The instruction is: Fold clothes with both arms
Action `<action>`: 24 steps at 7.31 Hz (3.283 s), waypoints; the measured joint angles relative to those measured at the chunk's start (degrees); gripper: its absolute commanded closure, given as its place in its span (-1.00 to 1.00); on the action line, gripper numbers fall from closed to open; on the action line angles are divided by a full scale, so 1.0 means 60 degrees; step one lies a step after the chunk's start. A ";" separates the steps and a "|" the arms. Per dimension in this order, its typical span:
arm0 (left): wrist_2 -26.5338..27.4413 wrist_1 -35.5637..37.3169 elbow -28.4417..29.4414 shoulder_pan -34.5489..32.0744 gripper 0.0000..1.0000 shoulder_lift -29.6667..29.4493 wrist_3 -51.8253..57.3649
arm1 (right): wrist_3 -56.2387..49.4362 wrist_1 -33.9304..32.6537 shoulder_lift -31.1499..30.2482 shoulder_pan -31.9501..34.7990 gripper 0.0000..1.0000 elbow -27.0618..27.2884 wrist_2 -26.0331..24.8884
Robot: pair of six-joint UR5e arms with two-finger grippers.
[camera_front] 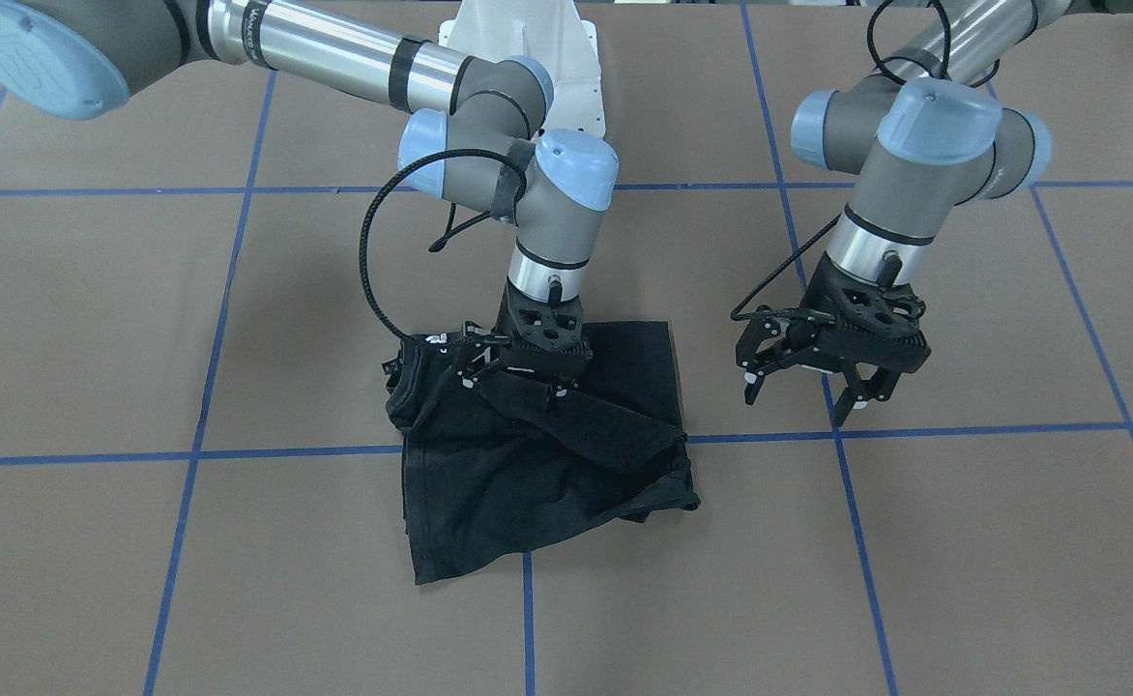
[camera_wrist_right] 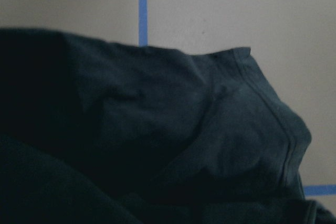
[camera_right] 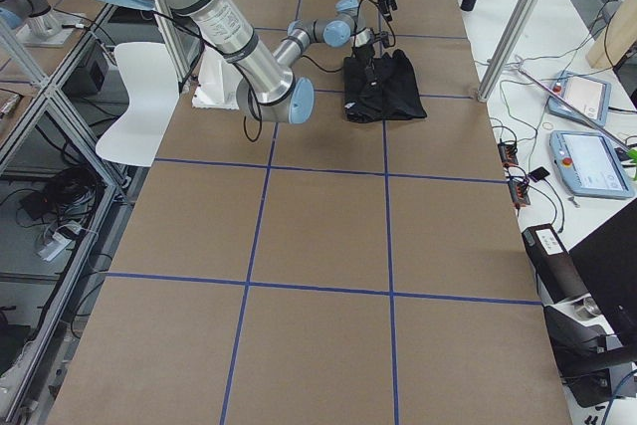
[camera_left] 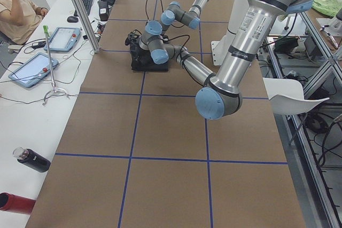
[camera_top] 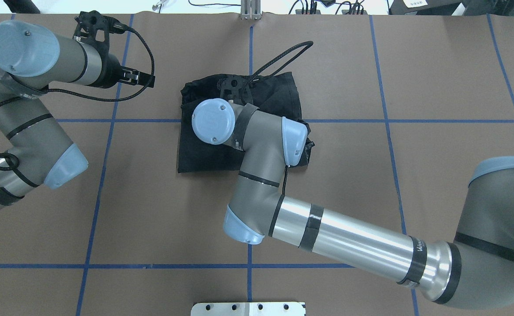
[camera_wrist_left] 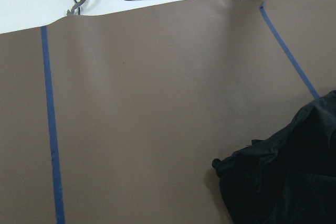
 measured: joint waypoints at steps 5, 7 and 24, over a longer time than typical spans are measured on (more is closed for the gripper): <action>0.0000 0.0000 0.0014 0.0029 -1.00 -0.0005 -0.0134 | -0.1770 -0.0782 -0.0099 -0.0345 -0.42 0.0566 -0.0440; 0.0000 0.0000 0.0031 0.0037 -1.00 -0.0002 -0.0134 | -0.3186 -0.0832 -0.0299 -0.0347 -0.42 0.0639 -0.0496; 0.0018 0.0007 0.0064 0.0246 -1.00 -0.0098 -0.1115 | -0.2611 0.2008 0.0441 0.1903 -1.00 -0.1743 0.0626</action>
